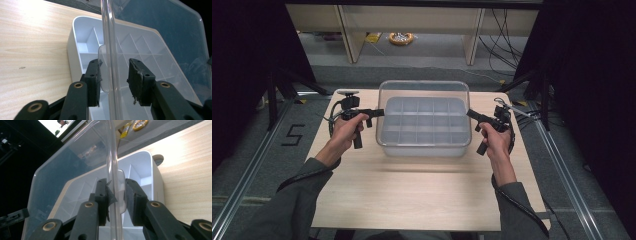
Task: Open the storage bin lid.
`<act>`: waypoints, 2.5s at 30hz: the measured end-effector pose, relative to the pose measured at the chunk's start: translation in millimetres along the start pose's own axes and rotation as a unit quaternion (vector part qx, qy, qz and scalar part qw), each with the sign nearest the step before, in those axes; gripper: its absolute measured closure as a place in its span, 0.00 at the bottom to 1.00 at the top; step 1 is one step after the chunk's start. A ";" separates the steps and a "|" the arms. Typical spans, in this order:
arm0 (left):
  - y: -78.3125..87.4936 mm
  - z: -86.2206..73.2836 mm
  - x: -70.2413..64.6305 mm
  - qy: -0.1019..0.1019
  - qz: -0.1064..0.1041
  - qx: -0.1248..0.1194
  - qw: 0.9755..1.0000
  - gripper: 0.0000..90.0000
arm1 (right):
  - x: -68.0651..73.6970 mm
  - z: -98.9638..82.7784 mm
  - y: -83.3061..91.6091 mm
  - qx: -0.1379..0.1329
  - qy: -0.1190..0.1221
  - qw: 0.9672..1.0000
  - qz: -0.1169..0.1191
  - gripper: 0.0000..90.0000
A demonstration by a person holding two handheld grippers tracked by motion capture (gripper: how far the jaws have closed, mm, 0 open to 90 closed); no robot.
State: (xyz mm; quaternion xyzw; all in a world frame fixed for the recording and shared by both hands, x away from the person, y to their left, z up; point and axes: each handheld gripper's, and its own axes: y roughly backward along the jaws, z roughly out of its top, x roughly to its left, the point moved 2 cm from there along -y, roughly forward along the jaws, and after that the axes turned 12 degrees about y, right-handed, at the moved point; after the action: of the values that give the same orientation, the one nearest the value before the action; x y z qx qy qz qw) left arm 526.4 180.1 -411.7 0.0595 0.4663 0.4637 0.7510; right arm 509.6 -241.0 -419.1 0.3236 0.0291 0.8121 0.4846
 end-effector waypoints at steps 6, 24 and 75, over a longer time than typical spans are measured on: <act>6.5 -7.2 2.9 -0.002 0.002 -0.001 1.000 0.69 | 4.3 -8.7 3.8 0.004 0.010 1.000 -0.003 0.82; 40.9 -46.2 10.3 -0.019 -0.025 0.005 0.999 0.70 | 22.5 -45.1 39.7 0.000 0.010 1.000 0.012 0.82; 93.3 -169.5 46.9 -0.028 -0.046 0.043 0.998 0.70 | 35.6 -156.2 114.0 0.031 0.035 0.998 0.039 0.84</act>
State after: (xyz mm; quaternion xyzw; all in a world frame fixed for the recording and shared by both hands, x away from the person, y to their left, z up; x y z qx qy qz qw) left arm 344.9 209.7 -487.9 0.0833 0.4666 0.4061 0.7813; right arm 324.0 -231.0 -483.4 0.3106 0.0589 0.8403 0.4405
